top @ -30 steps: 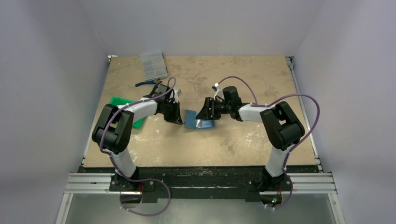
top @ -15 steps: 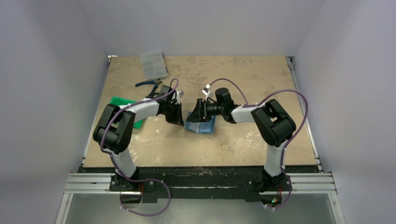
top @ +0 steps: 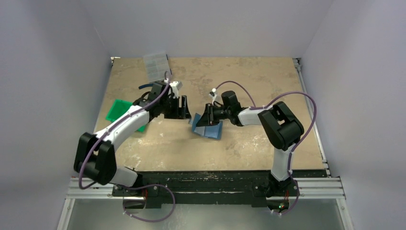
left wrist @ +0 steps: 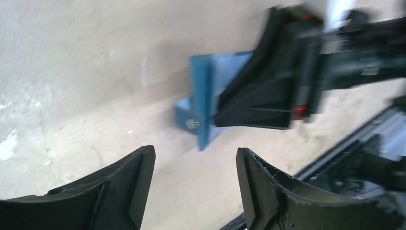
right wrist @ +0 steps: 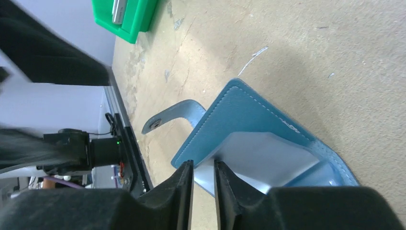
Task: Put the credit cards into the card holder
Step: Pick up the credit card from the storage box.
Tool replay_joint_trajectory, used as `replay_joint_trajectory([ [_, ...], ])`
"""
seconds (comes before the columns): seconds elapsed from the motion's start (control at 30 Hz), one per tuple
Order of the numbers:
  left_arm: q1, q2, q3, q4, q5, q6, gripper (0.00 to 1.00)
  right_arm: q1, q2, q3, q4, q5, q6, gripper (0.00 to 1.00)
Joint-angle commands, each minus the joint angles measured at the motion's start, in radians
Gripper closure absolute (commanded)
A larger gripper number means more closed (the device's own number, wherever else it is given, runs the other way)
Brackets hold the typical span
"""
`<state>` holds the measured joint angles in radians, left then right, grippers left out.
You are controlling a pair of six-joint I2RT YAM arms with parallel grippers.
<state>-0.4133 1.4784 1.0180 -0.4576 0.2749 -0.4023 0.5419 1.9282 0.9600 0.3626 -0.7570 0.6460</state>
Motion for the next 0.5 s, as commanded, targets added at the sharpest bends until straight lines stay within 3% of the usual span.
replay_joint_trajectory([
  [0.0,-0.032,-0.094,-0.003,0.141,0.141,-0.143,0.33,-0.003,0.026,-0.01,0.074,-0.045,-0.003,0.73],
  [0.07,-0.076,-0.066,-0.004,0.216,0.167,-0.193,0.39,-0.004,0.042,-0.021,0.112,-0.056,0.014,0.76],
  [0.2,-0.136,0.032,0.045,0.264,0.148,-0.236,0.56,-0.002,0.06,-0.033,0.136,-0.038,0.025,0.99],
  [0.27,-0.15,0.066,0.055,0.303,0.14,-0.257,0.6,-0.003,0.069,-0.034,0.133,-0.031,0.017,0.99],
  [0.3,-0.152,0.082,0.056,0.322,0.137,-0.27,0.62,-0.003,0.074,-0.035,0.134,-0.034,0.014,0.91],
  [0.37,-0.151,0.113,0.061,0.34,0.131,-0.287,0.67,-0.003,0.073,-0.04,0.12,-0.032,-0.001,0.6],
  [0.4,-0.152,0.126,0.066,0.342,0.127,-0.292,0.69,-0.005,0.068,-0.043,0.111,-0.027,-0.012,0.5],
  [0.47,-0.152,0.138,0.059,0.361,0.121,-0.31,0.73,-0.008,0.061,-0.058,0.123,-0.037,-0.016,0.49],
])
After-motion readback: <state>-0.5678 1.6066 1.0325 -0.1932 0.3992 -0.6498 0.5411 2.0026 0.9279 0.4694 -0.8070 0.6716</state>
